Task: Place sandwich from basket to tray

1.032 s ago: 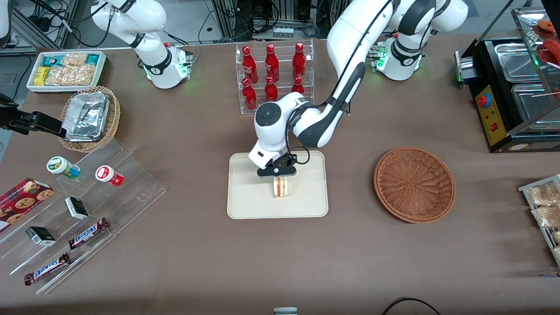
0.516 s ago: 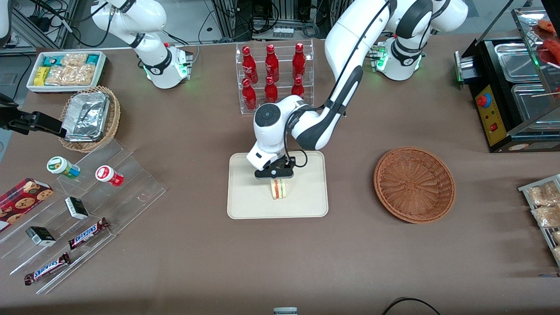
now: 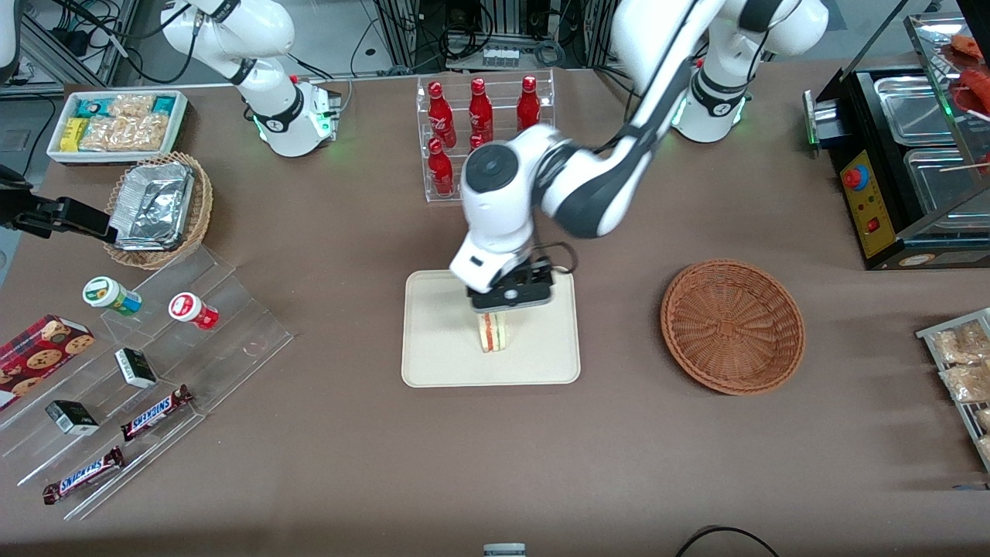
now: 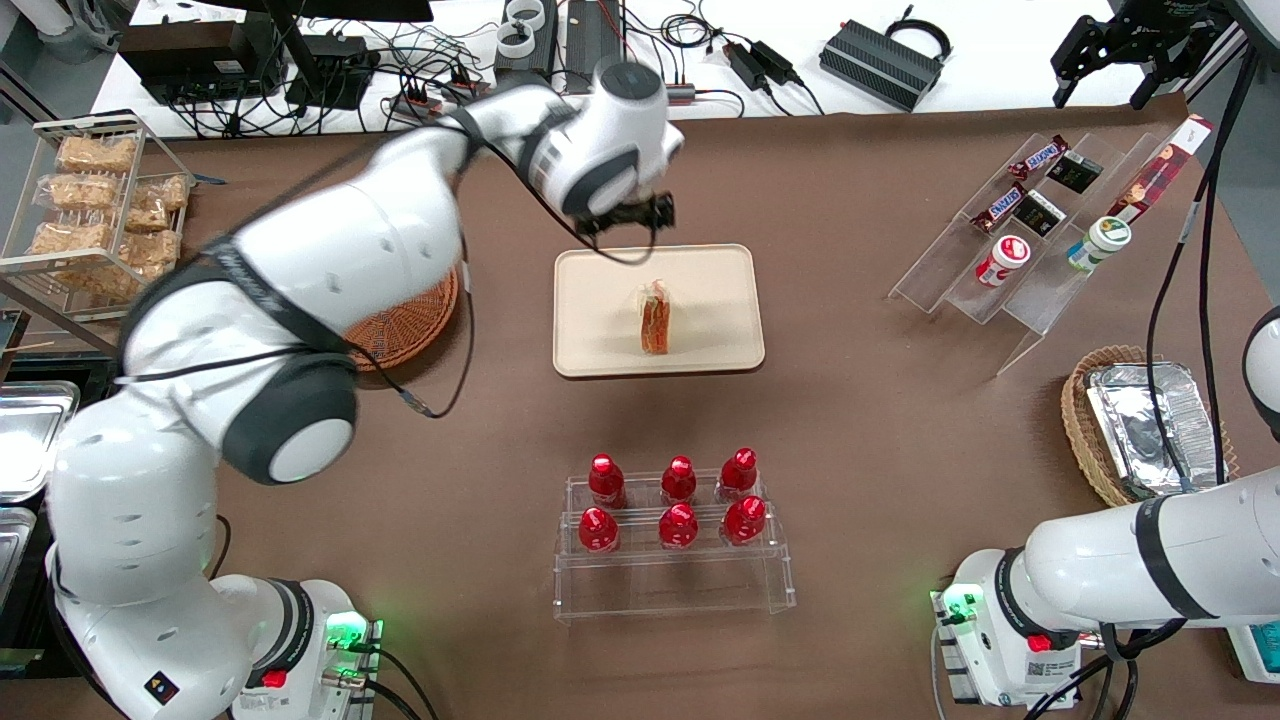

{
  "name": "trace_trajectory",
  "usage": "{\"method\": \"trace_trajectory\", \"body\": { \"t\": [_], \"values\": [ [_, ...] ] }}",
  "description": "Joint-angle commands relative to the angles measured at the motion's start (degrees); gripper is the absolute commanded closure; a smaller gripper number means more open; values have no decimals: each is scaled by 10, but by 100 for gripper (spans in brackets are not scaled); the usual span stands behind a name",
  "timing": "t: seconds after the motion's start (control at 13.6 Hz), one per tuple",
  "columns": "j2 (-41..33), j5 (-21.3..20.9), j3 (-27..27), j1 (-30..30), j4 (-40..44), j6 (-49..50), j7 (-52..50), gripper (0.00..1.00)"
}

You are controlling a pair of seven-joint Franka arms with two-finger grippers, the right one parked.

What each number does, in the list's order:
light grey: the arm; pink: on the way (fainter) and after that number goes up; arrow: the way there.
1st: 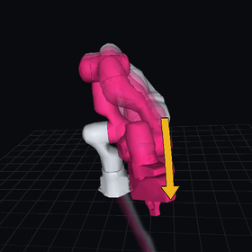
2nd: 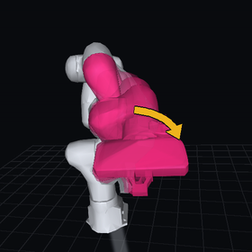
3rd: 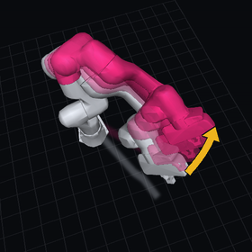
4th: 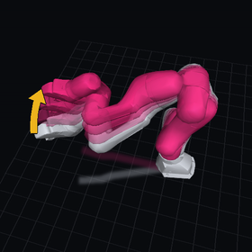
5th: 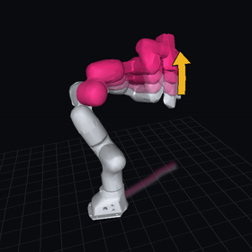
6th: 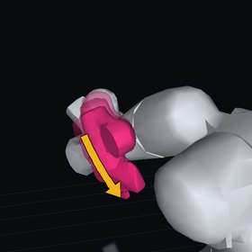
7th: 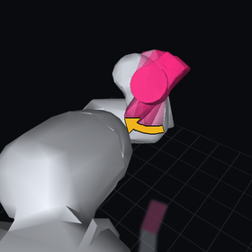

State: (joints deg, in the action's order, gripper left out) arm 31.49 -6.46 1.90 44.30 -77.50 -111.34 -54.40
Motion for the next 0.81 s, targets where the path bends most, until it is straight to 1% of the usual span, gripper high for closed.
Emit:
{"method": "trace_trajectory", "body": {
  "t": [0.0, 0.15, 0.37, 0.52, 0.74],
  "values": [
    [-95, 16, -1, -38, -24, 84, 7, 0],
    [-148, 16, -1, -71, -25, 160, 31, 0],
    [-205, 23, -1, -130, -29, 239, 123, 0],
    [-245, 69, -1, -200, -52, 254, 157, 0],
    [-309, 77, -1, -293, -119, 260, 321, 0]
  ]
}}
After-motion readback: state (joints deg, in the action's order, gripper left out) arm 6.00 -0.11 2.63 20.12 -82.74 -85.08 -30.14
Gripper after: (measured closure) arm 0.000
